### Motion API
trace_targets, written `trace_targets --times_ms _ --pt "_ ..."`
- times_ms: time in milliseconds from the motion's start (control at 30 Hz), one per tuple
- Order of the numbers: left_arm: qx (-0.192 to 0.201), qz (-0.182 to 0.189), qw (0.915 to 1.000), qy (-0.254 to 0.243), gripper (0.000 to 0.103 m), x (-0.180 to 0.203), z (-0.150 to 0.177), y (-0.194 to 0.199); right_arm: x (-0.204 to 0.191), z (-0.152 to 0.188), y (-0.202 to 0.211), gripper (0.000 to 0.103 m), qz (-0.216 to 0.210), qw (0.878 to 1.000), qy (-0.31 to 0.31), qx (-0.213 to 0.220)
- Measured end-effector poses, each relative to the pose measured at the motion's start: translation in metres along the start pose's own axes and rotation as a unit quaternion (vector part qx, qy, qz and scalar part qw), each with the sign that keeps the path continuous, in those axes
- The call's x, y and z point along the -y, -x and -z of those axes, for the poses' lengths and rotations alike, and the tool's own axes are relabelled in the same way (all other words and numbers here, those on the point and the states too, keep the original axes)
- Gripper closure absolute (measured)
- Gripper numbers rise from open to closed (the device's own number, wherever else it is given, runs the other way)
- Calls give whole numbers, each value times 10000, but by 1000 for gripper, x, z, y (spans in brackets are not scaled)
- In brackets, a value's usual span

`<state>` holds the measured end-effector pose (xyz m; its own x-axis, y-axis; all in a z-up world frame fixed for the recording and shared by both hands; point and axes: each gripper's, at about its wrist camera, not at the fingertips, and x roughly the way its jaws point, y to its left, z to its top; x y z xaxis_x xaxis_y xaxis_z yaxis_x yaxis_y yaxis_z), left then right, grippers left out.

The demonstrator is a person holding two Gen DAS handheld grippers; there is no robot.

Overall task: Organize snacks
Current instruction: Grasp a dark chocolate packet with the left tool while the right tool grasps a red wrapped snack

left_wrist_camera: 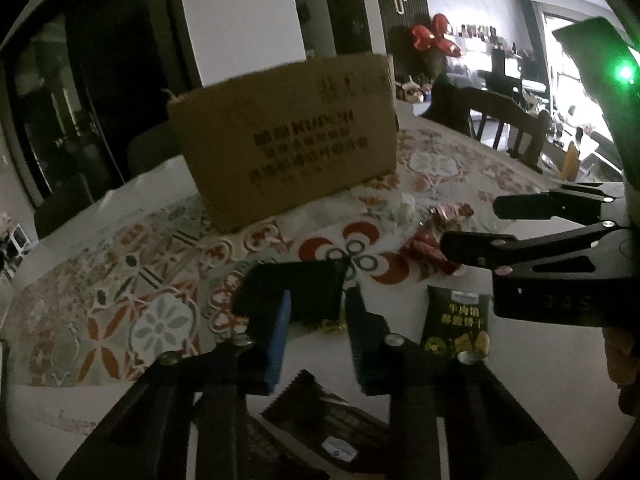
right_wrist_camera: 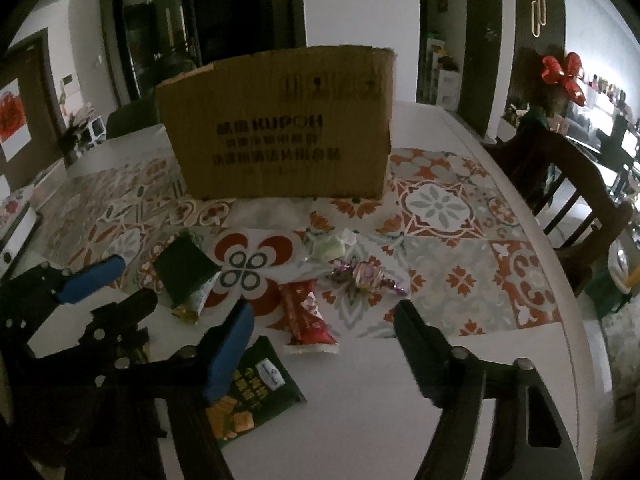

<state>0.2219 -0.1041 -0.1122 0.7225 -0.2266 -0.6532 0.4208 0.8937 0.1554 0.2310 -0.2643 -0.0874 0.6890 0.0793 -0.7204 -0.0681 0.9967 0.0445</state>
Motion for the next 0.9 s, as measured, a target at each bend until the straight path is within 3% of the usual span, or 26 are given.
trace_targets --times_ms 300,633,700,900 --pt "-63 -160 9995 -262 92 9 1 -11 -1 2 -17 45 -128 9997 -7 -196" --pt "-4 -302 9973 -666 92 23 -2 -15 -7 3 -27 50 -180 9994 44 -295" --pt "-55 -298 9974 -647 92 22 -2 -17 -7 2 -28 55 -177 9994 58 -296" --pt "-271 -294 9972 -639 101 22 -3 -25 -9 2 -33 62 -169 9992 84 -343"
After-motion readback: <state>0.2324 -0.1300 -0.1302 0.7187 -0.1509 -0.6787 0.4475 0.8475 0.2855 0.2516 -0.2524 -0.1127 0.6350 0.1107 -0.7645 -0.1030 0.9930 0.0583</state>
